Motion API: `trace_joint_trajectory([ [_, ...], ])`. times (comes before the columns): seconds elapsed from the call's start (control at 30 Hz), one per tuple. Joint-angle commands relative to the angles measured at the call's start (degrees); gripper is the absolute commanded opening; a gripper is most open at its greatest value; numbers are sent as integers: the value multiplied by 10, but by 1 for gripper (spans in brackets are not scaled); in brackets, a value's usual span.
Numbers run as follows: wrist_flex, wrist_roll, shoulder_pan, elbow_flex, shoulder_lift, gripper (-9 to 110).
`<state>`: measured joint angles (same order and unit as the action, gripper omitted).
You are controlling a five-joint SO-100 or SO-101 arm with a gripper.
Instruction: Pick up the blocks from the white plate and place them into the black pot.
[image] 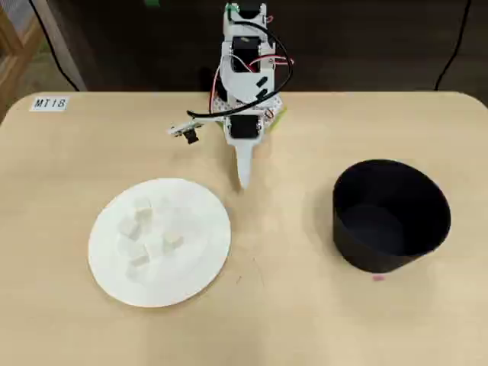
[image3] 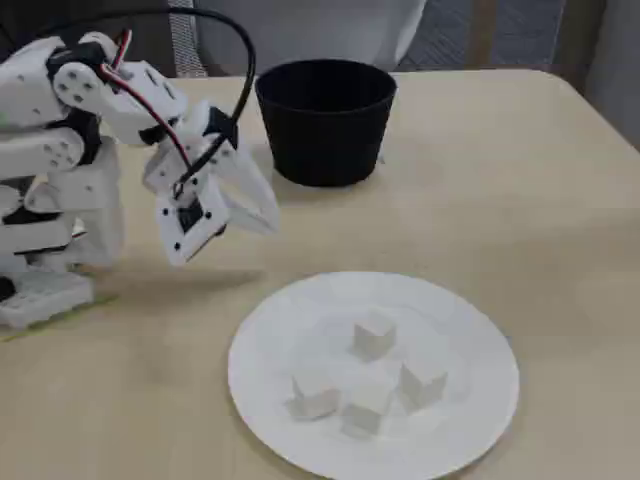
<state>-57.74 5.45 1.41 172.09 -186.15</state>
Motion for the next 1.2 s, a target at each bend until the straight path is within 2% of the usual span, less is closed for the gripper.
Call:
trace_joint_trajectory([
  [0.0,-21,-49,42,-34,-3,-2],
  [0.37,-20,-43,40,-40,-3,-2],
  [0.5,-32,-42,30,-139,5,-2],
  [0.57,-46,-54,39,-231,76,-2],
  [0.7,-136,-39,16,-506,372,-2],
  [0.8,-190,-48,12,-651,519,-2],
  [1.0,-187,-64,39,-738,678,-2],
  [1.17,-141,-84,96,-771,779,-2],
])
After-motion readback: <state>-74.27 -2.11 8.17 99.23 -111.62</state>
